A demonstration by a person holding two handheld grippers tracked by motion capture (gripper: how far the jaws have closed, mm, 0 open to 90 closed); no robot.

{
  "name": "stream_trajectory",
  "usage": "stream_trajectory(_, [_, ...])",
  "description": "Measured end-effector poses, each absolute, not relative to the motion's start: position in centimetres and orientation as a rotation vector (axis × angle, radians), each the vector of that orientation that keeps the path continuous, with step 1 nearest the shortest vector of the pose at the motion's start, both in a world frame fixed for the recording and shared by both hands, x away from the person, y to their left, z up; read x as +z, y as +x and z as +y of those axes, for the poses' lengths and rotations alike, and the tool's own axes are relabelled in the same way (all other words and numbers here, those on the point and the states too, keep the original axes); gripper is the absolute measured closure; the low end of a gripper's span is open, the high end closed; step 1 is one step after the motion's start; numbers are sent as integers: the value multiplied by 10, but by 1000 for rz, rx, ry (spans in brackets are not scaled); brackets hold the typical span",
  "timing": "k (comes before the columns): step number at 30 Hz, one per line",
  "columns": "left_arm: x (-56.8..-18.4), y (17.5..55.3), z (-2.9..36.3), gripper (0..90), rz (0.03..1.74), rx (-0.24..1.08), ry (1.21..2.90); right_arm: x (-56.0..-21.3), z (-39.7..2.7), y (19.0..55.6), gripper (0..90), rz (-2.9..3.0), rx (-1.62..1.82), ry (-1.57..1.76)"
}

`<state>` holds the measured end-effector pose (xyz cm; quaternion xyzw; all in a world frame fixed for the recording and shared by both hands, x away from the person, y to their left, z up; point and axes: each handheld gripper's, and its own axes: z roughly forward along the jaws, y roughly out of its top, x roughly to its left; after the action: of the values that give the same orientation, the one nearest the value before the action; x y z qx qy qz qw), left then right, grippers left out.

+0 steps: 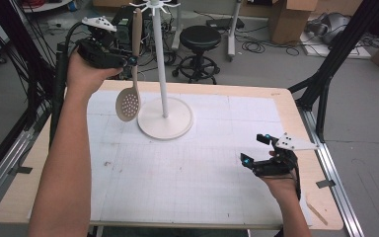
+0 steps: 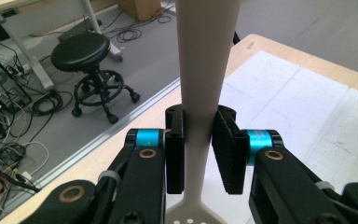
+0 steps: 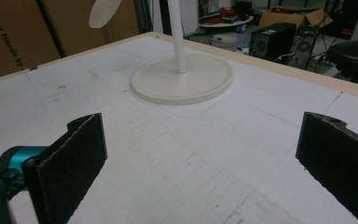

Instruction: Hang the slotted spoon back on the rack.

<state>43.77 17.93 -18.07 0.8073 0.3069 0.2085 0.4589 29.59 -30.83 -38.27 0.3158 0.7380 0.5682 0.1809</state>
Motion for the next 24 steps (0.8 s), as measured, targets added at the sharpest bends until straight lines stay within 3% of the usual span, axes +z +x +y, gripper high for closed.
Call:
stream_trajectory(15, [-182, 441, 173, 737, 772, 569, 1996, -382, -309, 295, 8, 2082, 1606, 890])
stream_trajectory(24, [-183, 434, 178, 594, 775, 547, 1969, -382, -308, 295, 8, 2084, 1605, 890])
